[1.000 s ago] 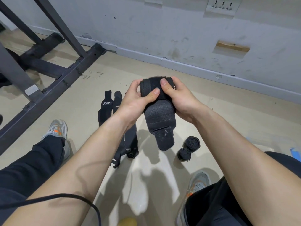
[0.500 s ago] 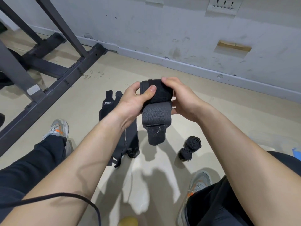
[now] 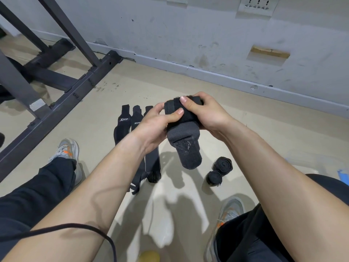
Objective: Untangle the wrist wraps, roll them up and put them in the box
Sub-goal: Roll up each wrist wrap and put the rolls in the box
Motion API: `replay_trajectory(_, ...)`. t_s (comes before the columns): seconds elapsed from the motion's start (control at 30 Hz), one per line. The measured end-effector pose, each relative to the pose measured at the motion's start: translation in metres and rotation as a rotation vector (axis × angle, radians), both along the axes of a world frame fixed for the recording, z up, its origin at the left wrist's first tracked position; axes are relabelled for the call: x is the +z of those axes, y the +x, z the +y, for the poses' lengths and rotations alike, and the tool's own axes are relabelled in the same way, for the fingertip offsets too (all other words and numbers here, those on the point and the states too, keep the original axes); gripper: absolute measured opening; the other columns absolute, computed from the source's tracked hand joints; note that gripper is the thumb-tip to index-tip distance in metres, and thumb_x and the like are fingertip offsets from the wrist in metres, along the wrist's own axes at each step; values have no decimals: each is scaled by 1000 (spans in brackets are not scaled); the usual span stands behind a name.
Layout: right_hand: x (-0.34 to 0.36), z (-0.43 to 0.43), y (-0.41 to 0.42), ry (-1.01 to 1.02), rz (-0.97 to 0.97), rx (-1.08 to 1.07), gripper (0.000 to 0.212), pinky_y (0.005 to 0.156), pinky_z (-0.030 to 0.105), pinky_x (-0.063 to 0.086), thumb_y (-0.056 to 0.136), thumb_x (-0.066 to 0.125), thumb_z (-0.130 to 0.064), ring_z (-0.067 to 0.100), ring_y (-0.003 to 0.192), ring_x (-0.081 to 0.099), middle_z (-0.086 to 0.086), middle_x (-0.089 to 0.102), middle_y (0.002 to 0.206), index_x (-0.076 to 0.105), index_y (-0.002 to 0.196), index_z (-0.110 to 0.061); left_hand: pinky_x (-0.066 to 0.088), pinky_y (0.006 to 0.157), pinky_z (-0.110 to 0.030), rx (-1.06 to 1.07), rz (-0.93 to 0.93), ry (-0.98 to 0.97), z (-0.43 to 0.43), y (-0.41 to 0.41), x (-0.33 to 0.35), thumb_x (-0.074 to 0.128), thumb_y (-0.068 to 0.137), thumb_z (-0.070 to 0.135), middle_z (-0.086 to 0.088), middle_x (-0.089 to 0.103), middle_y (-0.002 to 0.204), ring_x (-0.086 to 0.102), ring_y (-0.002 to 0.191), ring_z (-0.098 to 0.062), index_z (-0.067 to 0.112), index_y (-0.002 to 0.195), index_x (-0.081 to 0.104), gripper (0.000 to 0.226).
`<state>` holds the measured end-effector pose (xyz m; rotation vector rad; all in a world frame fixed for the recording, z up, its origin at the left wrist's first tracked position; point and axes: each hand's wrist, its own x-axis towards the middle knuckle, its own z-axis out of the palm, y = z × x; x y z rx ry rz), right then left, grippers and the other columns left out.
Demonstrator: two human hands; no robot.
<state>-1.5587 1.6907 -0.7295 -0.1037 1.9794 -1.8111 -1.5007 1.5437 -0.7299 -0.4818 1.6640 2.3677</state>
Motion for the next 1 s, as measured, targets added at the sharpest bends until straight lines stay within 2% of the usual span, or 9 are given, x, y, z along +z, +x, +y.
replay_trajectory(0.1,-3,-3,2,37,97,-15,30,67,39,53,91,76,-38,17,75,63,0,64,85,56,98,-16,60,96,-40,-70,-69,102,1,1,7,53,106,35,-11,77,108,75,101,-25,7,127,68,39)
replay_trajectory(0.17,-4,-4,4,71,160,-15,33,69,38,52,85,77,-43,16,77,62,-3,65,83,58,96,-18,59,96,-43,-22,-87,63,1,-1,5,52,105,42,-14,76,115,74,106,-27,6,126,68,45)
replay_trajectory(0.33,-3,-4,8,86,186,-45,43,77,47,58,80,83,-43,16,79,63,-5,64,86,60,108,-20,63,81,-40,72,-56,35,-4,-4,-2,60,104,28,-21,70,115,73,101,-31,-4,132,61,43)
replay_trajectory(0.4,1,-4,11,65,98,-30,50,69,44,62,85,81,-40,15,77,67,-4,64,92,52,123,-24,62,87,-47,106,-29,22,-6,-5,-3,61,103,25,-26,69,122,71,108,-37,-6,133,58,44)
replay_trajectory(0.47,4,-4,12,74,1,-14,59,62,37,59,89,76,-43,14,73,67,-1,65,100,39,131,-25,62,87,-49,169,-4,44,-7,-5,-1,61,103,23,-29,67,127,71,108,-38,-8,134,56,45)
replay_trajectory(0.53,2,-3,12,131,-8,-21,57,63,34,54,89,75,-44,16,72,64,5,67,104,36,124,-24,64,80,-44,240,15,71,-10,-6,0,59,104,22,-29,67,127,73,104,-35,-8,135,55,43)
replay_trajectory(0.7,-3,-6,17,154,141,-1,21,62,29,42,92,73,-32,13,61,55,-2,60,71,57,89,-19,64,76,-41,310,25,60,-15,-9,-1,57,105,24,-26,69,125,73,104,-35,-6,135,56,42)
replay_trajectory(0.87,0,-5,21,120,93,33,21,54,21,43,91,76,-27,10,56,58,-6,61,65,62,92,-12,64,77,-42,328,24,88,-14,-8,-1,58,105,23,-27,69,126,72,109,-39,-8,137,54,44)
replay_trajectory(1.0,-1,-3,20,125,-11,33,26,57,26,47,98,68,-21,14,56,55,-2,58,70,52,77,-17,63,75,-41,339,27,128,-19,-8,2,55,107,23,-22,73,116,76,97,-30,-8,129,60,38)
